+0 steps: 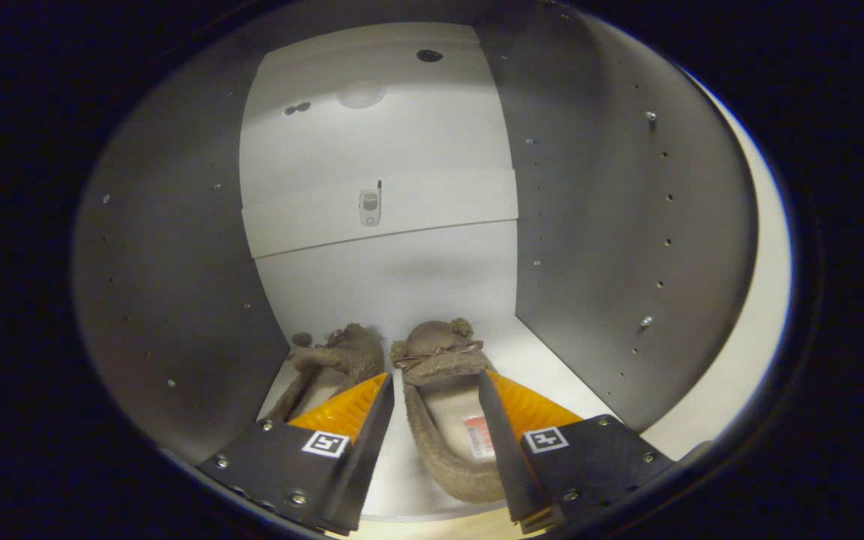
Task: Open the shoe cabinet door, grab the shoes and put them into the shoe cabinet, then close the shoe cabinet door.
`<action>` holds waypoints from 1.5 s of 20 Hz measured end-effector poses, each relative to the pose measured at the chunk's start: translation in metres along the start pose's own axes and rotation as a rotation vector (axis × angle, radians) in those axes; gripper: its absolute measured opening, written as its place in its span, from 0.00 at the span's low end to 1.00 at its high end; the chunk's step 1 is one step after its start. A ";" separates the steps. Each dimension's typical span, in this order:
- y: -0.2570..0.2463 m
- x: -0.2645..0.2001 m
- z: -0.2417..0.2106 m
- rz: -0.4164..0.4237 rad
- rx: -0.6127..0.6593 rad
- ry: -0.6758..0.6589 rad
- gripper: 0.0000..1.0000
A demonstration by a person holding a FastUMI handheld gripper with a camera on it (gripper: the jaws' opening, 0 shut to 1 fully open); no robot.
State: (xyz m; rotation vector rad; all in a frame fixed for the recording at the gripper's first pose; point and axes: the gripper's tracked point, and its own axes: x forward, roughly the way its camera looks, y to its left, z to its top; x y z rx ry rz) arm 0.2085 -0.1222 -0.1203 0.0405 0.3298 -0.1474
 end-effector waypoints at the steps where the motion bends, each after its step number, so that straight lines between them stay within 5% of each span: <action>1: -0.002 -0.006 0.001 -0.002 -0.001 -0.007 0.71; 9: -0.024 -0.090 0.015 -0.016 -0.033 -0.130 0.71; 20: -0.079 -0.281 0.032 0.003 -0.085 -0.341 0.71; 30: -0.186 -0.426 0.037 0.015 -0.055 -0.432 0.71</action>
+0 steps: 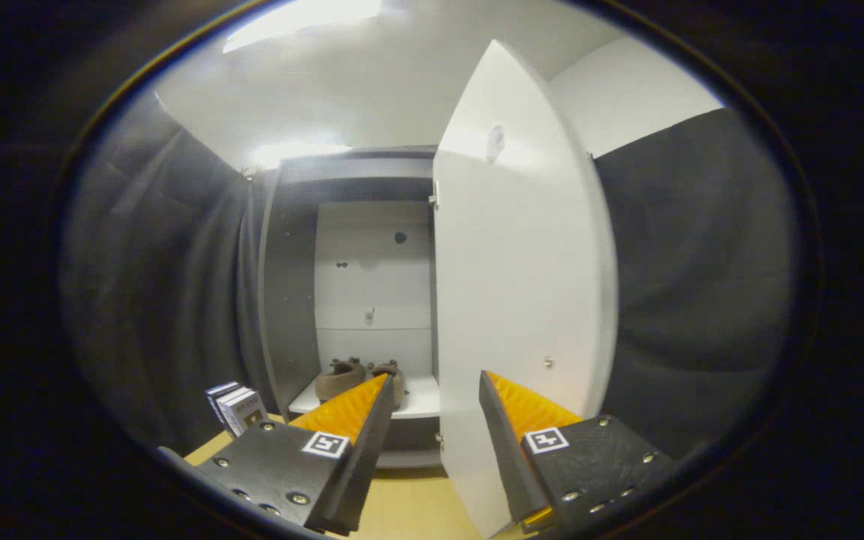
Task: Open the shoe cabinet door, grab the shoes and put them into the shoe cabinet, then close the shoe cabinet door.
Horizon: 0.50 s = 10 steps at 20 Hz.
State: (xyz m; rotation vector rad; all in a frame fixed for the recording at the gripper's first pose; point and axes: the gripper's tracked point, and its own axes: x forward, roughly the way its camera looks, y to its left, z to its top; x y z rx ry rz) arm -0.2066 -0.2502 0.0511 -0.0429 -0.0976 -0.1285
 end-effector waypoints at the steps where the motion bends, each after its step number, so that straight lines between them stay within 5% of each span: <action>1: -0.010 -0.010 0.004 0.005 0.006 -0.009 0.70; 4: -0.025 -0.032 0.017 0.048 0.008 -0.051 0.70; 10: -0.077 -0.044 0.043 -0.018 -0.017 -0.107 0.70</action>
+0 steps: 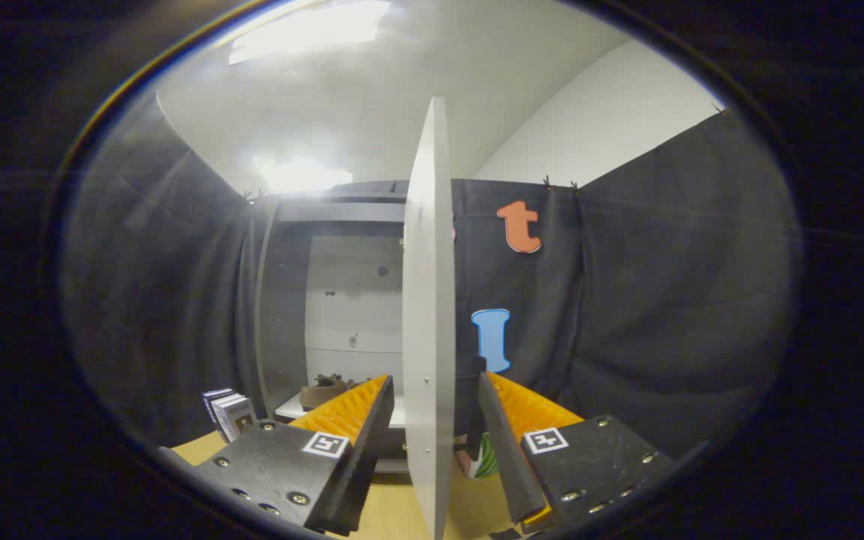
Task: Open the shoe cabinet door, grab the shoes and put them into the shoe cabinet, then close the shoe cabinet door.
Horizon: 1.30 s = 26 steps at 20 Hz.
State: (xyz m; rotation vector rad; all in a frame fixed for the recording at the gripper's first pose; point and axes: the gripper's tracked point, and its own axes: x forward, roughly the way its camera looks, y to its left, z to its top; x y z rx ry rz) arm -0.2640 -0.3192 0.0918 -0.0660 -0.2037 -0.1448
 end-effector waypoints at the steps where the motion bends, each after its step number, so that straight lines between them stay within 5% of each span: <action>1: -0.010 0.000 0.001 -0.013 0.000 -0.002 0.70; 13: -0.038 0.031 -0.036 -0.012 0.027 0.110 0.70; 26: 0.083 0.034 -0.047 0.269 0.123 0.143 0.70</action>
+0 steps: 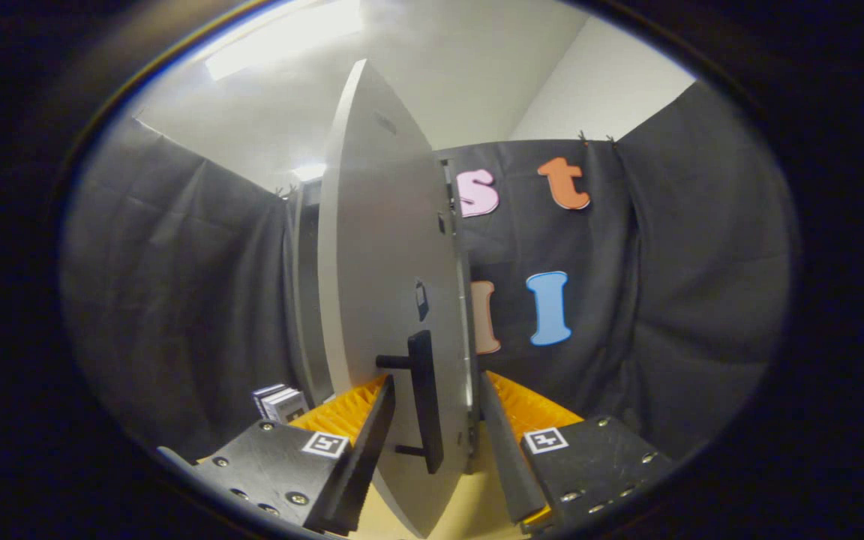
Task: Open the shoe cabinet door, grab the shoes and put them into the shoe cabinet, then close the shoe cabinet door.
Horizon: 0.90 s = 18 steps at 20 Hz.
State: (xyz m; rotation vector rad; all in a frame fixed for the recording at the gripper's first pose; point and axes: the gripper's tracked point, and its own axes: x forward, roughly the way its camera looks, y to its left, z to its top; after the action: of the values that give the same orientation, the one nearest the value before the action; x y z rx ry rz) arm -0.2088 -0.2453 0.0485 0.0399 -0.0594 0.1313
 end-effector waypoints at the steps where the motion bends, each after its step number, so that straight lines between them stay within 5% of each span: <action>1: 0.011 0.006 -0.002 0.019 0.006 0.004 0.70; 13: 0.115 0.079 -0.047 0.148 0.036 0.135 0.73; 18: 0.140 0.121 -0.056 0.164 0.044 0.144 0.89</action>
State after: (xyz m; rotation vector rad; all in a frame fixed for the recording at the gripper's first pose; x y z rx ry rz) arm -0.1041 -0.0884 0.0053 0.0697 0.0847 0.2992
